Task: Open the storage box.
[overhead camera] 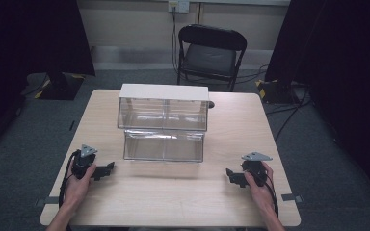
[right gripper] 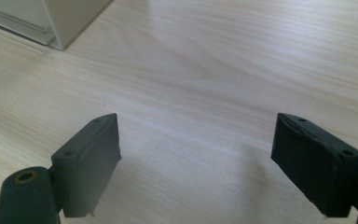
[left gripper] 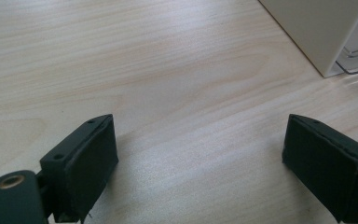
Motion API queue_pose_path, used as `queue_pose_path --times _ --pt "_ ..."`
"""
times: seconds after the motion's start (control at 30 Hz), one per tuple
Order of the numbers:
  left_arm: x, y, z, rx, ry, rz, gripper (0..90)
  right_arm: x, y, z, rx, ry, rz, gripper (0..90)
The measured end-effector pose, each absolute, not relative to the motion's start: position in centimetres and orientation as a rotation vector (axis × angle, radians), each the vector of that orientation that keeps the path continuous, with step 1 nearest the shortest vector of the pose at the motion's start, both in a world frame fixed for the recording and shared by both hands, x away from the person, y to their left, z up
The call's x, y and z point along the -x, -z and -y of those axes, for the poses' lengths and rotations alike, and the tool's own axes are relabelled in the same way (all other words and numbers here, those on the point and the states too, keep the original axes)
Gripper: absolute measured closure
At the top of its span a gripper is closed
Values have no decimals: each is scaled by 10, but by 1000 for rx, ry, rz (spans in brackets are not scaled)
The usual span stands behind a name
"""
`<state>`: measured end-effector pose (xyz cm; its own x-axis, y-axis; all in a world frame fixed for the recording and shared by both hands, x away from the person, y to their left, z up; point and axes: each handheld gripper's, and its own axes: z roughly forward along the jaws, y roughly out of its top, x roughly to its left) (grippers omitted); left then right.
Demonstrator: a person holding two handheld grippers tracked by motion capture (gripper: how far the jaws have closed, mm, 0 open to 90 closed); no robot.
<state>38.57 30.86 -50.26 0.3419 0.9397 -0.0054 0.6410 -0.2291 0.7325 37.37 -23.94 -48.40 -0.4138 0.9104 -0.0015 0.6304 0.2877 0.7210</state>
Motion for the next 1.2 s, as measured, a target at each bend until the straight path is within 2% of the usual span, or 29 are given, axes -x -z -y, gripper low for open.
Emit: queue_pose_path --times 1.2 --pt "-386 503 -309 -1964 -597 -1379 96 -367 456 171 -1188 -1104 -2233 152"
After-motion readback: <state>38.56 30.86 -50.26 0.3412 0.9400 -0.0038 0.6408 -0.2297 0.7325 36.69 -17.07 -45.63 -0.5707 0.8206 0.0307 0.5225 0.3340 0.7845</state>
